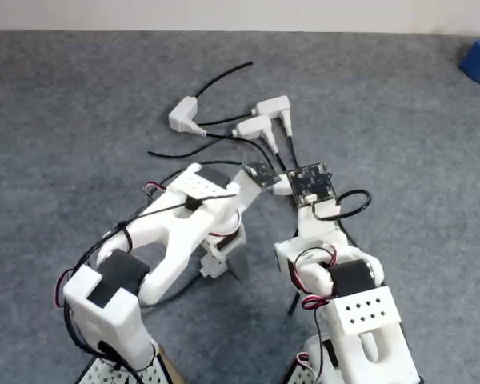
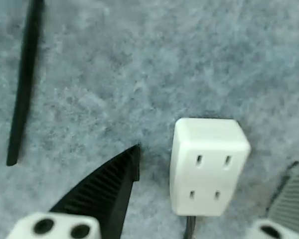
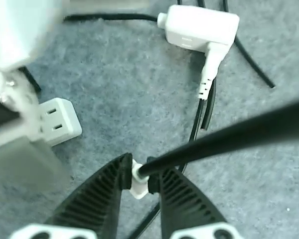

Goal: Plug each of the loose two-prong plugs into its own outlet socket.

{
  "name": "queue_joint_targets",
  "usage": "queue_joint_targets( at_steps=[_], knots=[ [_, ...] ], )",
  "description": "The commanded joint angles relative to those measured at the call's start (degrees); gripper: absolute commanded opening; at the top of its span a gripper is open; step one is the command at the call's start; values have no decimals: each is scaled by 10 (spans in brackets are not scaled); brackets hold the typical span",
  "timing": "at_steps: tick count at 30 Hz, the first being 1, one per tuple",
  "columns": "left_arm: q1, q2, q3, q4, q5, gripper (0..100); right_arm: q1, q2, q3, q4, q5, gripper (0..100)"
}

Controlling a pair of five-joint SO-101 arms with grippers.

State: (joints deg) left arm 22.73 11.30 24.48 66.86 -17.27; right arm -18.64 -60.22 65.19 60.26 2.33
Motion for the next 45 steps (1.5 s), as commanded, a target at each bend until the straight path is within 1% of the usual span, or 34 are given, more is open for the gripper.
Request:
queue_joint_targets(
  at_steps=[1, 3, 7, 13, 18, 22, 24, 29, 31, 33, 35, 37, 38, 42, 43, 45],
  knots=[
    [4, 19, -38, 28, -4, 233, -3, -12, -7, 3, 10, 6],
    [3, 12, -39, 30, -33, 183, -3, -12, -7, 3, 11, 6],
    [-1, 7, -58, 29, -40, 119, -4, -12, -7, 7, 12, 6],
    [-34, 7, -134, 25, -41, 117, -7, -11, -7, 7, 11, 6],
    [-28, 8, -191, 27, -33, 117, -7, -10, -7, 6, 10, 6],
    [-22, 8, -185, 26, -20, 117, -7, -10, -7, 6, 10, 6],
    [-22, 8, -176, 26, -21, 145, -7, -10, -7, 6, 10, 6],
    [-30, 8, -157, 30, -20, 325, -7, -11, -7, 7, 11, 6],
    [-36, 8, -152, 30, -20, 377, -7, -11, -7, 6, 11, 6],
    [-44, 8, -144, 30, -21, 389, -7, -10, -7, 5, 11, 6],
    [-55, 8, -140, 28, -21, 374, -7, -10, -8, 3, 9, 6],
    [-83, 7, -146, 26, -22, 345, -6, -10, -16, -8, 2, 6],
    [-106, 3, -149, 25, -22, 325, -5, -8, -24, -20, -18, 6],
    [-229, 4, -205, 27, -17, 260, -5, -8, -47, -80, -156, 6],
    [-262, 4, -218, 29, -6, 254, -7, -8, -53, -97, -178, 6],
    [-324, 2, -238, 29, 18, 253, -15, -7, -66, -134, -196, 6]
  ],
)
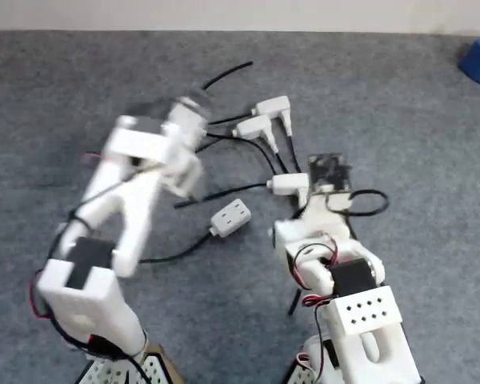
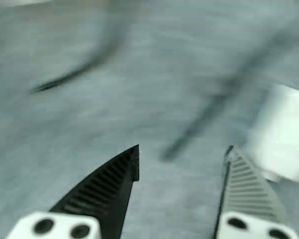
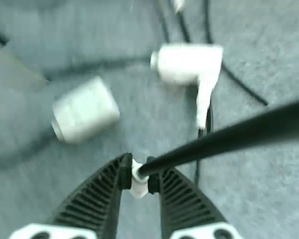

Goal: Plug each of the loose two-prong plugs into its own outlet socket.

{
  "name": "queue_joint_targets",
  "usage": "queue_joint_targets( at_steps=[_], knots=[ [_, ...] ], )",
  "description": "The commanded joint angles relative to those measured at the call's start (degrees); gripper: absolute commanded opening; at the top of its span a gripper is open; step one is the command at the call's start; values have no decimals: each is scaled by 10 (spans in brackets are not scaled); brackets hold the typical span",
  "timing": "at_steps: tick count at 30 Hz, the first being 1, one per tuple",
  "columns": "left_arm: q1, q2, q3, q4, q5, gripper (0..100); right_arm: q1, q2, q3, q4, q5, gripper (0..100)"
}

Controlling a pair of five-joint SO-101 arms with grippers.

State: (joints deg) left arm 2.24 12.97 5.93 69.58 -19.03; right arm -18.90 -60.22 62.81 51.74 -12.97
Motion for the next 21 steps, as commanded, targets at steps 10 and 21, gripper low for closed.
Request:
queue_joint_targets(
  at_steps=[10, 21],
  knots=[
    [-204, -14, -66, -2, 46, 253, -65, 254, -158, -95, -71, 6],
    [-204, -10, -61, -2, 104, 253, -81, 368, -338, -20, -147, 6]
  ],
)
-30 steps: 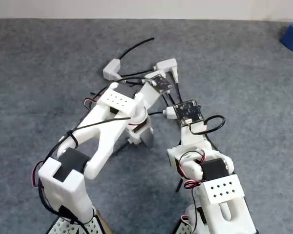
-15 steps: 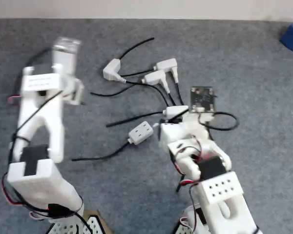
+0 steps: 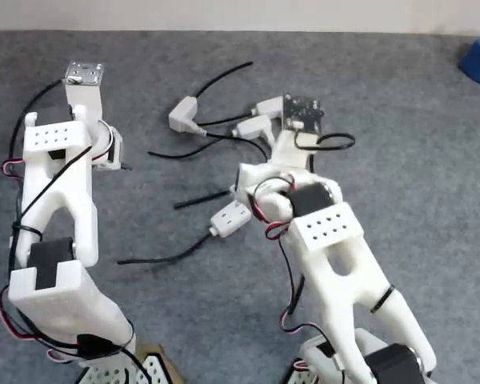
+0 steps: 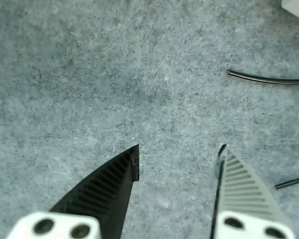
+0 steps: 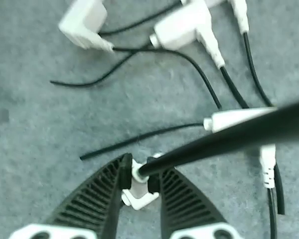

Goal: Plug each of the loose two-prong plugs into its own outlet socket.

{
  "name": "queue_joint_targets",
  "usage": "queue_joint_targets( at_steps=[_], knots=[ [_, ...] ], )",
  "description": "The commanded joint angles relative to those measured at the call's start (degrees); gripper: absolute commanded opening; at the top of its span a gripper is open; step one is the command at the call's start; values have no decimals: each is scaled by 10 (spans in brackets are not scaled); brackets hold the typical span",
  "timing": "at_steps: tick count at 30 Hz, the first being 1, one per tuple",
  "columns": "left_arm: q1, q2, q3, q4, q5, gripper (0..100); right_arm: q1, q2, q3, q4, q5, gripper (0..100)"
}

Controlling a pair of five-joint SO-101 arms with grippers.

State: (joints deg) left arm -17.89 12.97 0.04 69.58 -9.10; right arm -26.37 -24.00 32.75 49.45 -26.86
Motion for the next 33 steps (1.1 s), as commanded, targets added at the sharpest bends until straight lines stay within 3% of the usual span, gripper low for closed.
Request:
queue_joint_targets(
  at_steps=[1, 10, 25, 33],
  knots=[
    [-2, -10, -2, -2, 4, 253, -7, 15, -38, 2, -6, 6],
    [-13, -10, -2, -2, 4, 253, -7, 97, -41, -26, 7, 6],
    [-26, -9, -2, -2, 2, 253, -3, 102, -40, -43, 98, 6],
    [-39, -9, -2, -11, 2, 253, 9, 102, -42, -45, 105, 6]
  ],
)
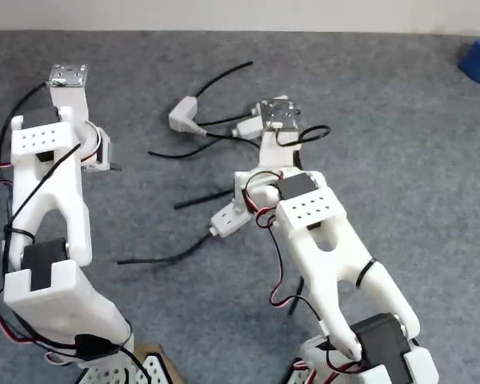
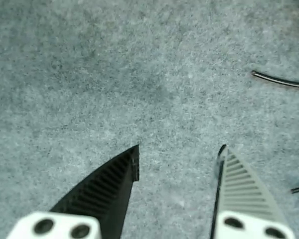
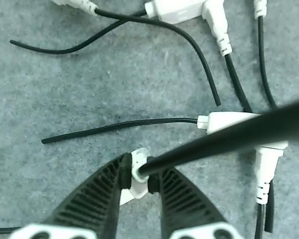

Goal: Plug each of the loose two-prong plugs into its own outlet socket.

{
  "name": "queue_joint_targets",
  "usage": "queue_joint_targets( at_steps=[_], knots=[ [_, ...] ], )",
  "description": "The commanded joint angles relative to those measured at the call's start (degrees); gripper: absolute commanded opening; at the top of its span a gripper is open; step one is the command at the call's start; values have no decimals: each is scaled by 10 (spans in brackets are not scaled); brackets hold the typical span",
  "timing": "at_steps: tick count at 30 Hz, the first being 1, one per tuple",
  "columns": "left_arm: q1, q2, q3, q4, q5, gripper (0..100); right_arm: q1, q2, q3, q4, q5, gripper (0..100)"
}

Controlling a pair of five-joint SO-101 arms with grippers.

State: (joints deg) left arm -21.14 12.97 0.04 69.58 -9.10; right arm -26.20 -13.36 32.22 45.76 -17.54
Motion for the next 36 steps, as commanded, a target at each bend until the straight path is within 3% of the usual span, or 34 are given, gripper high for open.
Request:
queue_joint_targets(
  at_steps=[1, 31, 36],
  knots=[
    [-7, -9, -2, -11, 2, 253, 7, -4, -42, -8, 20, 6],
    [-24, -9, -2, -14, 2, 253, 11, 86, -46, -9, 29, 6],
    [-26, -9, -2, -14, 2, 253, -60, 82, -46, 23, 27, 6]
  ],
)
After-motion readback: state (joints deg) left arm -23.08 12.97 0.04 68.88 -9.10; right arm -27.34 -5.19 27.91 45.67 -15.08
